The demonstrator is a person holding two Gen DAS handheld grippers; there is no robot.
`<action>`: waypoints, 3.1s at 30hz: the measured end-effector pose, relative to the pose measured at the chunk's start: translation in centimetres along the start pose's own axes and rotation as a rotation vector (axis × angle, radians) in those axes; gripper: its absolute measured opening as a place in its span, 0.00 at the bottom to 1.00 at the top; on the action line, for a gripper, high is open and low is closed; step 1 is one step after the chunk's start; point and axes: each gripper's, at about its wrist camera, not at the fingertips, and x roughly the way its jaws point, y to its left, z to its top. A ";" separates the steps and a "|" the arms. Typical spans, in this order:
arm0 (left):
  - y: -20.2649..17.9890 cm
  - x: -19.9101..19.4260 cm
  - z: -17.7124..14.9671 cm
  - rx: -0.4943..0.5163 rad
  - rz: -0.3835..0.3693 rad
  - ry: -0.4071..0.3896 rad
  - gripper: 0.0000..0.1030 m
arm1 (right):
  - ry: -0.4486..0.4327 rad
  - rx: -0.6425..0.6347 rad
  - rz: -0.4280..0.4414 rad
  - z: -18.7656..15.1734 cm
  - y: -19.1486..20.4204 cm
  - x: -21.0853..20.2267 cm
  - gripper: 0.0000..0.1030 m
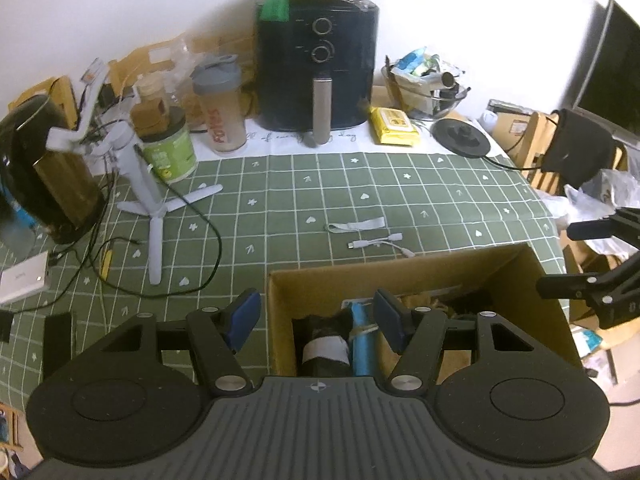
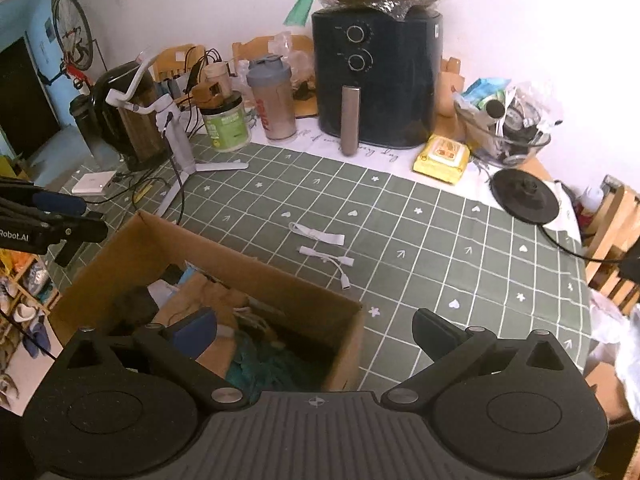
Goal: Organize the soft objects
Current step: 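Drop the black lanyard into the box and open the right gripper, then move the right gripper to the white cable adapter and grasp it, then lift the white cable with the right gripper while the left moves toward the white strap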
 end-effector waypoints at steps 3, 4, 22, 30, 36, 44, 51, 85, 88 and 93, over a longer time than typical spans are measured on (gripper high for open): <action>-0.2 0.5 0.5 0.016 -0.017 -0.003 0.60 | -0.003 0.016 -0.002 0.4 -0.6 0.4 1.00; -0.4 0.6 0.7 0.023 -0.023 -0.003 0.60 | -0.003 0.019 -0.007 0.6 -0.8 0.5 1.00; 0.7 3.2 2.9 0.061 -0.107 -0.026 0.60 | 0.026 -0.009 -0.059 4.3 -4.1 4.6 1.00; 2.5 3.8 2.8 0.020 -0.119 -0.011 0.60 | 0.042 -0.086 -0.008 6.1 -4.7 7.5 1.00; 3.5 4.0 2.6 -0.009 -0.149 0.000 0.60 | 0.081 -0.150 0.049 7.2 -5.0 10.5 1.00; 4.9 4.6 2.0 -0.078 -0.157 0.031 0.66 | 0.168 -0.251 0.160 8.0 -4.6 15.1 0.92; 5.8 4.5 1.6 -0.107 -0.153 0.038 0.66 | 0.251 -0.351 0.232 8.2 -3.5 19.2 0.84; 8.8 3.8 0.6 -0.205 -0.120 0.035 0.66 | 0.406 -0.601 0.181 6.8 0.1 28.4 0.06; 8.7 3.9 0.9 -0.192 -0.122 0.030 0.66 | 0.430 -0.635 0.179 6.5 0.4 28.2 0.06; 8.5 3.8 1.4 -0.171 -0.125 0.019 0.66 | 0.429 -0.614 0.161 6.7 -0.2 27.7 0.05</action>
